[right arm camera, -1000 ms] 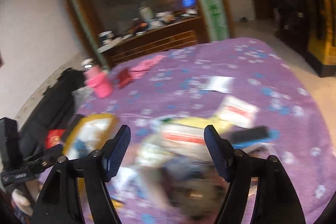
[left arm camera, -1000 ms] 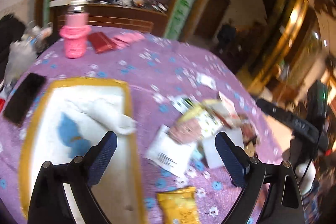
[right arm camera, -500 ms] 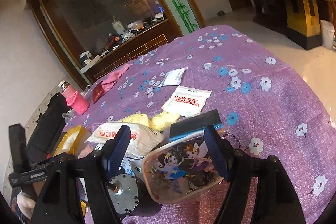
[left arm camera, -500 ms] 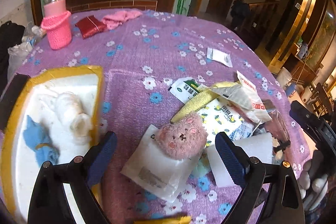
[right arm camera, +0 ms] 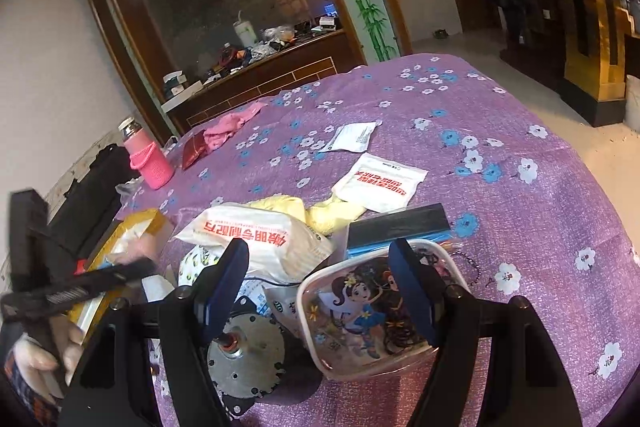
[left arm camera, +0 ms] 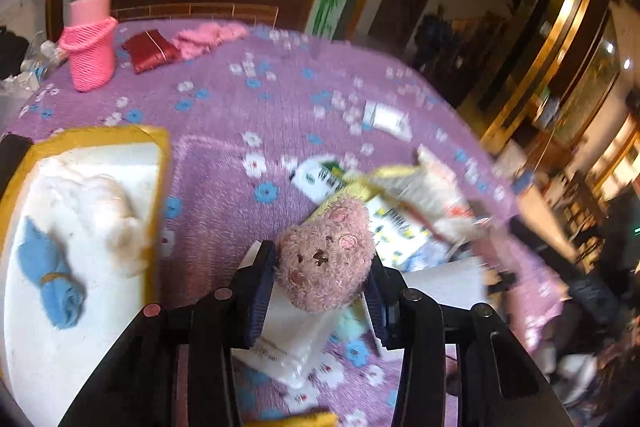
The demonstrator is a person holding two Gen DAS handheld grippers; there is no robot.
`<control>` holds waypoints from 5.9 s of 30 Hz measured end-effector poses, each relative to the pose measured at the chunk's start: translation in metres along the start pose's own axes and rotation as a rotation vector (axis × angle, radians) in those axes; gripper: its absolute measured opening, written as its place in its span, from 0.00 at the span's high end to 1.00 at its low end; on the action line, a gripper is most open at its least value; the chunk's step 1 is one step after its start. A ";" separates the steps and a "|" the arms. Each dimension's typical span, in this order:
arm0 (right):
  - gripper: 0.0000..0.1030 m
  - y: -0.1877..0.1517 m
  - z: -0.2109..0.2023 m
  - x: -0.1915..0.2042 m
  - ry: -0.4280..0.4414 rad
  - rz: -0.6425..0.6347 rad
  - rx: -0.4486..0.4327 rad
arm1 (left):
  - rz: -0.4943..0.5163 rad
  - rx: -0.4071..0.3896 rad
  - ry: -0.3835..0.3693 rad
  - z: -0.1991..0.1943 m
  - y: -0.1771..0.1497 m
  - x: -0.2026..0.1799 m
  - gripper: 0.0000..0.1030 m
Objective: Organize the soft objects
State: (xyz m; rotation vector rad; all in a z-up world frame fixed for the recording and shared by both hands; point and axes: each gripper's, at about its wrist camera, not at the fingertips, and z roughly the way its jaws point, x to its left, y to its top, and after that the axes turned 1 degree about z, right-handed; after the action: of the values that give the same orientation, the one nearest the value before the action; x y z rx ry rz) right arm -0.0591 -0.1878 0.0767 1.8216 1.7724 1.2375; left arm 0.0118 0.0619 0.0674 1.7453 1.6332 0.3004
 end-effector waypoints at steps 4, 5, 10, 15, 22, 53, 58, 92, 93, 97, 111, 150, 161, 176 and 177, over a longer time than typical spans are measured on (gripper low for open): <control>0.31 0.000 -0.003 0.009 0.017 -0.031 -0.004 | -0.036 -0.101 -0.050 -0.052 -0.004 0.006 0.58; 0.31 0.001 -0.005 0.013 0.030 -0.032 0.001 | -0.041 -0.128 -0.057 -0.068 -0.008 0.009 0.58; 0.31 0.004 -0.016 0.078 0.151 -0.237 0.070 | -0.052 -0.209 -0.037 -0.120 -0.028 0.031 0.58; 0.34 -0.005 0.026 0.138 0.075 -0.473 0.255 | -0.079 -0.237 0.004 -0.141 -0.048 0.056 0.58; 0.87 -0.023 0.038 0.149 0.047 -0.470 0.369 | -0.177 -0.202 0.074 -0.145 -0.060 0.114 0.57; 0.83 -0.013 0.191 0.293 0.215 -0.252 0.511 | -0.400 -0.218 0.123 -0.156 -0.059 0.198 0.29; 0.58 0.009 0.156 0.270 0.287 -0.153 0.424 | -0.373 -0.219 0.124 -0.159 -0.061 0.186 0.27; 0.37 -0.009 -0.021 -0.022 -0.042 0.005 -0.008 | 0.325 0.095 0.313 -0.030 -0.121 -0.045 0.23; 0.37 -0.010 -0.021 -0.019 -0.049 -0.006 -0.011 | 0.339 0.096 0.322 -0.027 -0.123 -0.047 0.23; 0.37 -0.012 -0.022 -0.013 -0.076 -0.044 -0.024 | 0.358 0.073 0.349 -0.025 -0.127 -0.050 0.23; 0.34 -0.017 -0.013 -0.006 -0.120 -0.086 0.006 | 0.349 0.059 0.399 -0.022 -0.127 -0.050 0.13; 0.31 -0.021 -0.010 -0.005 -0.126 -0.109 0.014 | 0.335 0.097 0.166 -0.035 -0.123 -0.052 0.16; 0.31 -0.018 -0.016 -0.014 -0.161 -0.071 -0.006 | 0.314 0.064 0.059 -0.043 -0.123 -0.039 0.57; 0.31 -0.013 -0.025 -0.033 -0.163 0.017 -0.035 | 0.160 -0.119 0.080 -0.108 -0.089 0.003 0.57; 0.31 -0.012 -0.028 -0.033 -0.154 0.026 -0.038 | 0.138 -0.118 0.094 -0.109 -0.086 0.012 0.57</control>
State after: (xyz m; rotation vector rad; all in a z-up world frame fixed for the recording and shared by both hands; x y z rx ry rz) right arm -0.0829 -0.2258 0.0717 1.8705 1.6359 1.1001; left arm -0.1194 0.1049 0.0878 1.7795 1.5299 0.5409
